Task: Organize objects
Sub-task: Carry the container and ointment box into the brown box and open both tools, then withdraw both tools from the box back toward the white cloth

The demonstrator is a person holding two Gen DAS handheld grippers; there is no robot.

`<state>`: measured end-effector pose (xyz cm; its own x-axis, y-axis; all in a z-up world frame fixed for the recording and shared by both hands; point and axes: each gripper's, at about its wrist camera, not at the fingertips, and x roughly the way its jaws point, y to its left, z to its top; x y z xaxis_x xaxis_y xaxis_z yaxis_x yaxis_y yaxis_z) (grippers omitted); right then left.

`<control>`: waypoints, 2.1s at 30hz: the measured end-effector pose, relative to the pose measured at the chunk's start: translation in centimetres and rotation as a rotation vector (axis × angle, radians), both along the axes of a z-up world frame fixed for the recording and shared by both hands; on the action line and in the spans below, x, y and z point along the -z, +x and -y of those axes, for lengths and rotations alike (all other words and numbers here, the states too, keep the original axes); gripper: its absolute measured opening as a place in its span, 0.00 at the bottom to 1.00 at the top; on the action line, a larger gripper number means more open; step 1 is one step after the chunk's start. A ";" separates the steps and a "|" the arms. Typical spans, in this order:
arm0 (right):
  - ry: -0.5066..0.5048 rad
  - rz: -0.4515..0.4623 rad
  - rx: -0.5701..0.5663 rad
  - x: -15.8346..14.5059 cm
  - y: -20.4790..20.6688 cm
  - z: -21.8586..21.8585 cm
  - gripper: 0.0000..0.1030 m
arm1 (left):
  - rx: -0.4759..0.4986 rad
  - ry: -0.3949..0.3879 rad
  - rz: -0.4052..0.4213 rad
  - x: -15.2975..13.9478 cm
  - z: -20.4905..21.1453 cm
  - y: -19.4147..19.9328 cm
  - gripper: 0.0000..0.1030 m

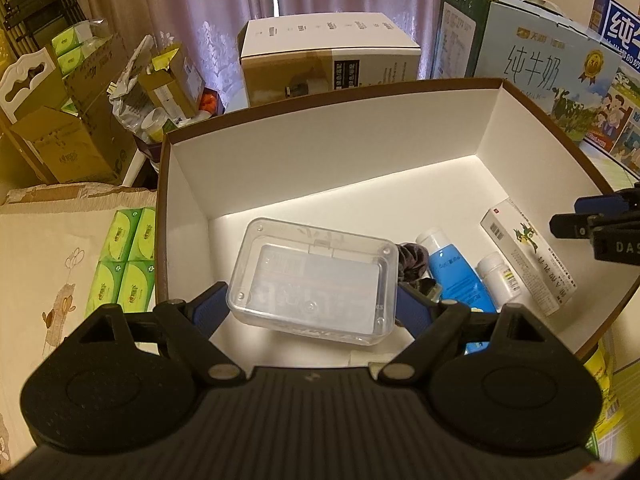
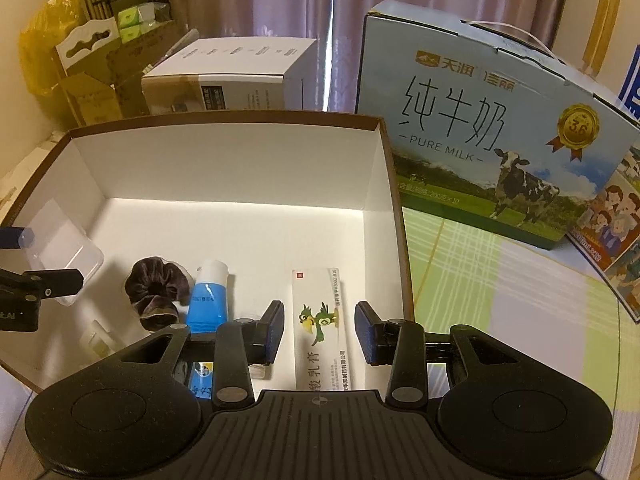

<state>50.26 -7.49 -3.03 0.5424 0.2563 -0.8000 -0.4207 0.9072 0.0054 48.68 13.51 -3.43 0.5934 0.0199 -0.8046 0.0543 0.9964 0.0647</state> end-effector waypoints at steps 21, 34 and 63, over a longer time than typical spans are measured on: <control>0.096 -0.009 -0.027 -0.8 -0.6 1.1 0.36 | -0.002 0.038 -0.019 1.1 0.2 0.5 0.93; 0.141 0.036 -0.049 -2.7 -3.4 1.6 0.62 | 0.011 0.024 0.007 -1.0 0.6 -1.0 0.93; 0.299 0.124 0.072 -8.7 -15.1 7.4 0.66 | 0.021 -0.042 0.138 -8.9 0.8 -13.8 0.94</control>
